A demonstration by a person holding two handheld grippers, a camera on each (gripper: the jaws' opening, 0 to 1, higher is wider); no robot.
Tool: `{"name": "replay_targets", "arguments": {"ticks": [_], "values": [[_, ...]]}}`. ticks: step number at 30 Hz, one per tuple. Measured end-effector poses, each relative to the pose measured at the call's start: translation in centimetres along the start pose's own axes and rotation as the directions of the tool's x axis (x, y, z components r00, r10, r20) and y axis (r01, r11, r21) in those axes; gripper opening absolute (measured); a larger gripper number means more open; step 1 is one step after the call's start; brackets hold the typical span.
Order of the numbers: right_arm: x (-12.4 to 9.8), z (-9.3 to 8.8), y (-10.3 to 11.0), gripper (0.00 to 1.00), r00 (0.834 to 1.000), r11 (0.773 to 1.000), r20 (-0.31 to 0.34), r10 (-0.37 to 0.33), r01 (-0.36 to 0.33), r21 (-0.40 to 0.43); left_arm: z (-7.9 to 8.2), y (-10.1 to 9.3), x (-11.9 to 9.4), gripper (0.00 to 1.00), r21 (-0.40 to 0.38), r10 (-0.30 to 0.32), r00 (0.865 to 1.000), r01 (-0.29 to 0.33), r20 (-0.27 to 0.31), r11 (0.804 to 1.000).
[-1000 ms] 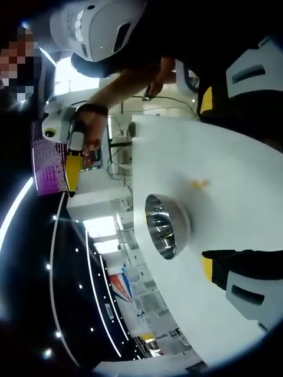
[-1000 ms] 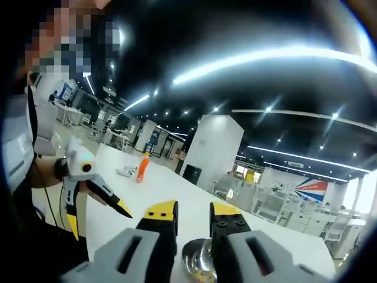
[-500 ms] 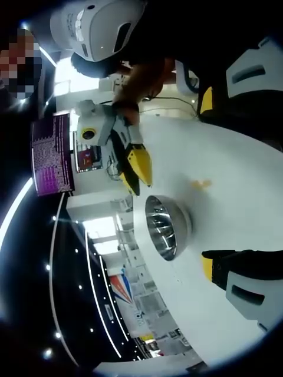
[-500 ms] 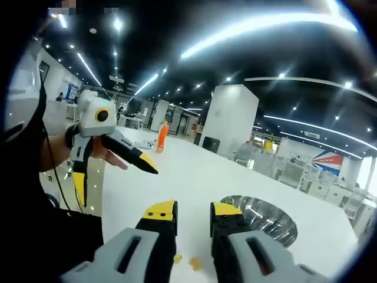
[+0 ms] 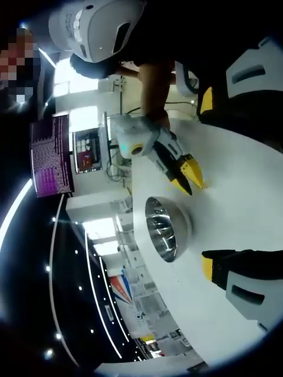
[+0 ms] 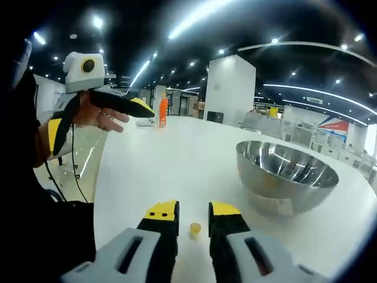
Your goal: Pick up the QQ candy scattered on the table and place it into the stainless steel bowl on the table
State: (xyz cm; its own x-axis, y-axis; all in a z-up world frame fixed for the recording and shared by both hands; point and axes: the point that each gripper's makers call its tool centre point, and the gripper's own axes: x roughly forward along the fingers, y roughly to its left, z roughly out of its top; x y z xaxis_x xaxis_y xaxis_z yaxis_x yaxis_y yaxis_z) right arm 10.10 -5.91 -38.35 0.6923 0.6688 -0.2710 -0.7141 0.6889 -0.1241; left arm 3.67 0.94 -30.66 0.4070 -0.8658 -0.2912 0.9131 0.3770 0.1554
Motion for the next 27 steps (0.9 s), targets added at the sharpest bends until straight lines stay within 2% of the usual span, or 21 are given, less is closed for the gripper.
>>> {"name": "replay_targets", "arguments": {"ticks": [9, 19, 22, 27], "values": [[0.7, -2.0, -0.1, 0.17, 0.999, 0.999, -0.042, -0.005, 0.007, 0.04, -0.3, 0.0, 0.1, 0.93, -0.002, 0.0, 1.0, 0.0, -0.007, 1.0], [0.8, -2.4, 0.2, 0.13, 0.999, 0.999, -0.049, -0.008, 0.01, 0.036, -0.5, -0.1, 0.3, 0.93, -0.007, -0.007, 1.0, 0.007, -0.009, 1.0], [0.8, -2.5, 0.3, 0.08, 0.999, 0.999, -0.052, -0.011, 0.013, 0.03, -0.6, -0.1, 0.4, 0.93, 0.0, -0.008, 1.0, 0.008, -0.016, 1.0], [0.8, -2.6, 0.4, 0.06, 0.999, 0.999, -0.047, -0.004, 0.007, 0.044, -0.6, 0.0, 0.3, 0.93, -0.009, -0.006, 1.0, 0.006, -0.009, 1.0]]}}
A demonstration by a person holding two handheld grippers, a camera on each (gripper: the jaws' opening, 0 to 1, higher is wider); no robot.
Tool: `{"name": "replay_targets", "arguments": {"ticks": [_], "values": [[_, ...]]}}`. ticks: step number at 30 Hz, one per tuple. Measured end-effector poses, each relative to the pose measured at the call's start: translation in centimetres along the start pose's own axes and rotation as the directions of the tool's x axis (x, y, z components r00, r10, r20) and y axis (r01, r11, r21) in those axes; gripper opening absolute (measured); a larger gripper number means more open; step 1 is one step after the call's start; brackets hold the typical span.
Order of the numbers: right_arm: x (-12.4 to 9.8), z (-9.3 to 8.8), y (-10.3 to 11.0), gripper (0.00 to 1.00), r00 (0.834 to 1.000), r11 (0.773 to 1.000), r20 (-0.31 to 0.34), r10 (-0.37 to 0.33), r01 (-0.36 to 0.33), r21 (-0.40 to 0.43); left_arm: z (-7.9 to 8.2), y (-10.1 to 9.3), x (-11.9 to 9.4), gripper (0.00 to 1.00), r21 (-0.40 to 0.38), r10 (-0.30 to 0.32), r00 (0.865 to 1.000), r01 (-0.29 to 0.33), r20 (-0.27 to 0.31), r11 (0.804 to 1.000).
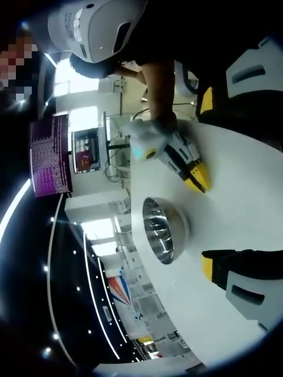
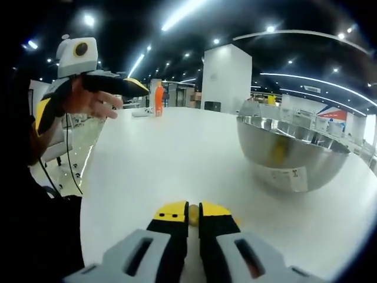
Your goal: Pick up the QQ candy scattered on the table and place it into the stainless steel bowl on the table
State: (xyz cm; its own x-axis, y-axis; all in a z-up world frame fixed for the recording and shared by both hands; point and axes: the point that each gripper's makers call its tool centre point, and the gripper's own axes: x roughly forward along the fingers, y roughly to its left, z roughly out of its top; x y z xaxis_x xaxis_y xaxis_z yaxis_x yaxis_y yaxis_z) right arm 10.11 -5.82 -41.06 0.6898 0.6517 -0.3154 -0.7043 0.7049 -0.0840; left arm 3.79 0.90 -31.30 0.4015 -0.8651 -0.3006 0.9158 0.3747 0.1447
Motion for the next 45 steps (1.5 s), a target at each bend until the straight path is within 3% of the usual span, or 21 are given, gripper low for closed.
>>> {"name": "replay_targets", "arguments": {"ticks": [15, 22, 27, 35, 39, 42, 45], "values": [[-0.2, 0.0, 0.3, 0.06, 1.0, 1.0, 0.004, 0.009, -0.009, 0.011, 0.0, 0.1, -0.2, 0.93, 0.004, 0.008, 1.0, -0.008, 0.0, 1.0], [-1.2, 0.8, 2.3, 0.06, 0.998, 0.997, 0.007, 0.068, -0.068, 0.044, 0.2, 0.4, -0.5, 0.93, 0.004, 0.018, 1.0, -0.018, 0.003, 1.0], [-2.2, 1.9, 4.4, 0.06, 0.993, 0.993, 0.014, 0.114, -0.114, 0.021, 0.3, 0.6, -0.6, 0.93, 0.004, 0.024, 1.0, -0.024, 0.007, 1.0], [-3.0, 3.6, 5.2, 0.06, 0.989, 0.989, 0.042, 0.145, -0.146, 0.008, 0.5, 0.6, -0.5, 0.93, 0.009, 0.025, 1.0, -0.025, 0.009, 1.0], [-4.0, 5.7, 5.5, 0.06, 0.986, 0.989, 0.076, 0.15, -0.15, -0.014, 0.4, 0.6, -0.6, 0.93, 0.009, 0.026, 1.0, -0.026, 0.008, 1.0], [-5.1, 8.4, 5.7, 0.06, 0.978, 0.986, 0.127, 0.163, -0.158, -0.051, 0.4, 0.7, -0.8, 0.93, 0.011, 0.031, 1.0, -0.031, 0.004, 0.999], [-6.1, 11.0, 5.4, 0.06, 0.966, 0.983, 0.182, 0.182, -0.181, -0.024, 0.4, 0.6, -0.8, 0.93, 0.009, 0.029, 1.0, -0.029, 0.007, 1.0]]}}
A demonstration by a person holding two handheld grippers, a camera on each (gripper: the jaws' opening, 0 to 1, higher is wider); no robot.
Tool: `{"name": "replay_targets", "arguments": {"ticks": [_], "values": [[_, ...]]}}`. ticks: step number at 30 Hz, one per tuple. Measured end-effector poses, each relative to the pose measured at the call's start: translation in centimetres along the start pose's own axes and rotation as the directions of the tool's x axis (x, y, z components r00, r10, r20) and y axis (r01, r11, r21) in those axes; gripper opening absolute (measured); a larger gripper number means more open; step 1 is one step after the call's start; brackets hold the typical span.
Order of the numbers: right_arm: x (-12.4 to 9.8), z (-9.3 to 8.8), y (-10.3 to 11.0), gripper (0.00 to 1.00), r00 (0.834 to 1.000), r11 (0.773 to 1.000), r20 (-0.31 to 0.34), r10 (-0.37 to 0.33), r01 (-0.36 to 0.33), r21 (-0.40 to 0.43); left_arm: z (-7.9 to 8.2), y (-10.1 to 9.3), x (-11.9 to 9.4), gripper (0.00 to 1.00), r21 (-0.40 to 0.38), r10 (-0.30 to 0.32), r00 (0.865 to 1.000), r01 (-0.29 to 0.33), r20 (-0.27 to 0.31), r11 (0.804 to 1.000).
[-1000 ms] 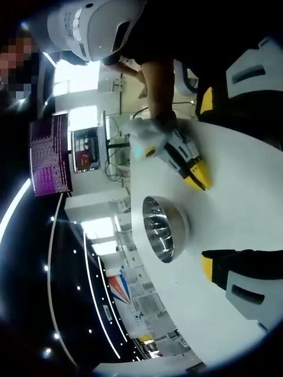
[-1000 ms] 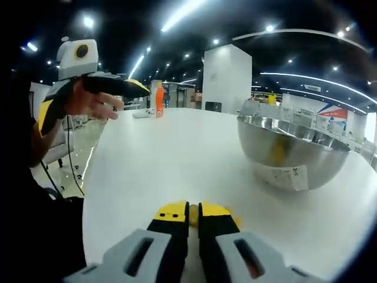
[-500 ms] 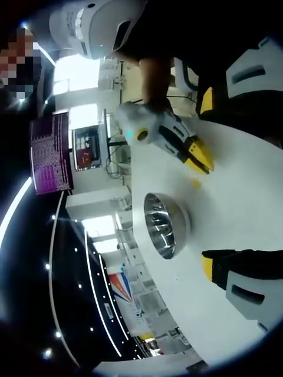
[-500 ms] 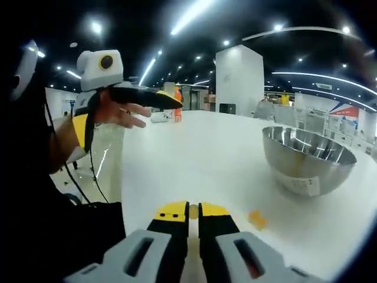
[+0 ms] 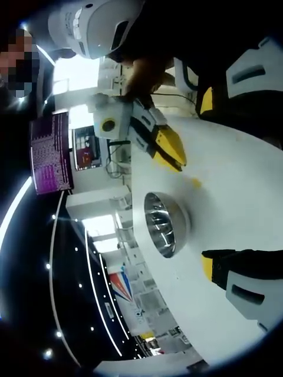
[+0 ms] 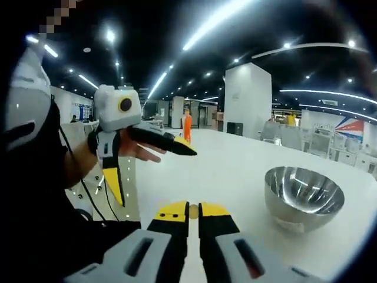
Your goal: Pick up the QQ candy scattered on the table and place it into the stainless steel bowl on the table
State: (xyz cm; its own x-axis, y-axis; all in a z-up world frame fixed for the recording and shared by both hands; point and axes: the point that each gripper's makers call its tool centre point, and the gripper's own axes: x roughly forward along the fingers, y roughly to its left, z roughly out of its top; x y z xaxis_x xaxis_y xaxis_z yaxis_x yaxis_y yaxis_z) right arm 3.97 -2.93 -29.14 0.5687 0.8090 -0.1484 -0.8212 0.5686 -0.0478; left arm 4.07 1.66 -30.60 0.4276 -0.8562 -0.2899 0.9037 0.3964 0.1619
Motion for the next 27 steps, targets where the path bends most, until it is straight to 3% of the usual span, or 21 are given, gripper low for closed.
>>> {"name": "replay_targets", "arguments": {"ticks": [3, 10, 15, 20, 27], "values": [[-0.9, 3.5, -0.8, 0.06, 0.998, 1.0, 0.063, -0.006, 0.007, -0.023, 0.1, -0.1, 0.0, 0.93, 0.004, -0.003, 1.0, 0.003, 0.001, 1.0], [-3.3, 11.3, -2.4, 0.06, 0.984, 0.982, 0.171, -0.059, 0.087, -0.166, 0.1, -0.1, 0.0, 0.92, 0.014, 0.001, 1.0, -0.001, -0.003, 1.0], [-4.2, 14.7, -3.0, 0.06, 0.969, 0.968, 0.233, -0.081, 0.133, -0.215, 0.0, -0.1, 0.0, 0.92, 0.008, 0.0, 1.0, 0.0, 0.001, 1.0], [-3.4, 15.2, -4.9, 0.06, 0.962, 0.962, 0.249, -0.112, 0.168, -0.217, 0.0, -0.3, 0.2, 0.92, 0.006, -0.006, 1.0, 0.006, 0.002, 1.0], [-1.5, 12.4, -11.5, 0.06, 0.953, 0.946, 0.178, -0.246, 0.276, -0.172, -0.1, -0.4, 0.2, 0.92, 0.0, -0.005, 1.0, 0.005, 0.004, 1.0]]}}
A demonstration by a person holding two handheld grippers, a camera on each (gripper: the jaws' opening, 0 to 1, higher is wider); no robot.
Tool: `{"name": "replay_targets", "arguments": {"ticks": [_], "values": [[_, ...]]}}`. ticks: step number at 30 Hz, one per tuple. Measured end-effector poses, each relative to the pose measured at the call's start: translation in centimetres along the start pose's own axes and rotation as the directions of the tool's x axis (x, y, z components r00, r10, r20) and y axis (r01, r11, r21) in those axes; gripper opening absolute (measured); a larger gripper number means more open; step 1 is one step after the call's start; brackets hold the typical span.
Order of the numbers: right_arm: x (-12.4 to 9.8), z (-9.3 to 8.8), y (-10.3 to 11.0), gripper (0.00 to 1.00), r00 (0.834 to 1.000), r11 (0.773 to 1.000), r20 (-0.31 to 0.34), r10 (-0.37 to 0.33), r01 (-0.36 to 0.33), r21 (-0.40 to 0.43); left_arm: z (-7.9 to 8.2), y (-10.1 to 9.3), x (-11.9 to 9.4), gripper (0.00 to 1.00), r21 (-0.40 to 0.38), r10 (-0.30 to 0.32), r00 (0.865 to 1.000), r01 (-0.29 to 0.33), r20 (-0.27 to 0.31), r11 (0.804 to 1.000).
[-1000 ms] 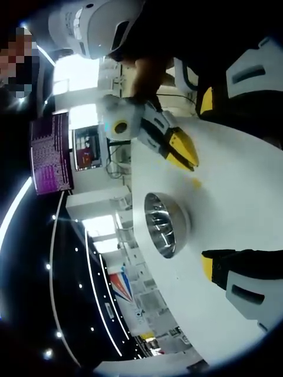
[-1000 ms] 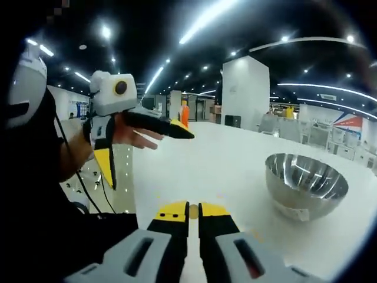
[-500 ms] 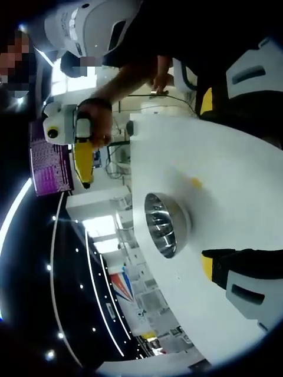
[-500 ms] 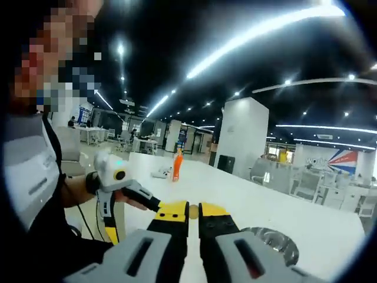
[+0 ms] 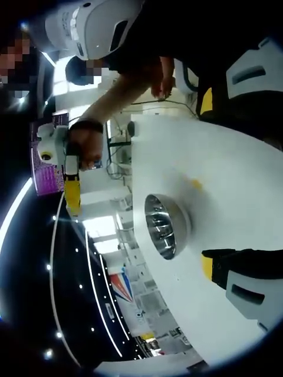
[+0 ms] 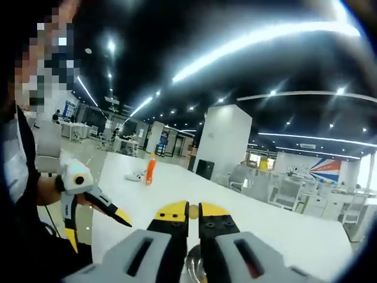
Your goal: Pick up the QQ candy scattered on the table and place it into the stainless steel bowl on the table
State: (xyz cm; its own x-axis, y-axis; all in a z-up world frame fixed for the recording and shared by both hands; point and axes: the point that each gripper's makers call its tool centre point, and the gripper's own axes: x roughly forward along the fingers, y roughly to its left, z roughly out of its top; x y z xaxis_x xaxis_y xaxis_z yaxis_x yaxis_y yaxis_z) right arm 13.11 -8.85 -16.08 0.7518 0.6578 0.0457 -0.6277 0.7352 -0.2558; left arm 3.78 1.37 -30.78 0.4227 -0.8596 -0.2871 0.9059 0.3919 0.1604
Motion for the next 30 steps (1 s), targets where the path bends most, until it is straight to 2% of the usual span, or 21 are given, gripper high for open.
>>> {"name": "replay_targets", "arguments": {"ticks": [6, 11, 13, 16, 18, 21, 27, 29, 30], "values": [[1.9, -3.6, -3.1, 0.06, 0.996, 0.998, -0.067, -0.053, 0.054, 0.019, -0.2, -0.1, -0.1, 0.92, -0.002, 0.001, 1.0, -0.001, -0.004, 1.0], [3.3, -8.4, -5.1, 0.06, 0.984, 0.993, -0.153, -0.086, 0.098, 0.069, -0.2, -0.1, 0.0, 0.92, -0.004, 0.002, 1.0, -0.002, -0.001, 1.0], [3.6, -10.8, -5.8, 0.06, 0.971, 0.985, -0.201, -0.127, 0.147, 0.088, -0.2, -0.2, 0.0, 0.92, -0.004, 0.0, 1.0, 0.0, -0.002, 1.0], [4.1, -14.6, -5.4, 0.06, 0.948, 0.99, -0.288, -0.137, 0.142, -0.004, -0.2, -0.2, 0.0, 0.92, -0.004, -0.001, 1.0, 0.001, -0.003, 1.0], [4.3, -16.5, -5.1, 0.06, 0.935, 0.99, -0.327, -0.139, 0.139, -0.022, -0.3, -0.2, -0.1, 0.92, -0.004, 0.001, 1.0, -0.001, -0.003, 1.0], [4.4, -17.9, -4.8, 0.06, 0.93, 0.99, -0.345, -0.13, 0.138, -0.001, -0.3, -0.2, -0.2, 0.92, -0.004, -0.001, 1.0, 0.001, -0.005, 1.0], [4.3, -17.9, -4.9, 0.07, 0.927, 0.988, -0.35, -0.136, 0.151, 0.016, -0.4, -0.1, -0.3, 0.92, -0.008, 0.004, 1.0, -0.004, -0.005, 1.0], [4.3, -17.8, -4.9, 0.14, 0.93, 0.987, -0.343, -0.135, 0.156, 0.034, -0.4, -0.1, -0.3, 0.92, -0.007, 0.003, 1.0, -0.003, -0.006, 1.0], [4.3, -17.7, -4.9, 0.24, 0.932, 0.987, -0.337, -0.131, 0.153, 0.04, -0.4, -0.1, -0.3, 0.92, -0.007, 0.003, 1.0, -0.003, -0.005, 1.0]]}}
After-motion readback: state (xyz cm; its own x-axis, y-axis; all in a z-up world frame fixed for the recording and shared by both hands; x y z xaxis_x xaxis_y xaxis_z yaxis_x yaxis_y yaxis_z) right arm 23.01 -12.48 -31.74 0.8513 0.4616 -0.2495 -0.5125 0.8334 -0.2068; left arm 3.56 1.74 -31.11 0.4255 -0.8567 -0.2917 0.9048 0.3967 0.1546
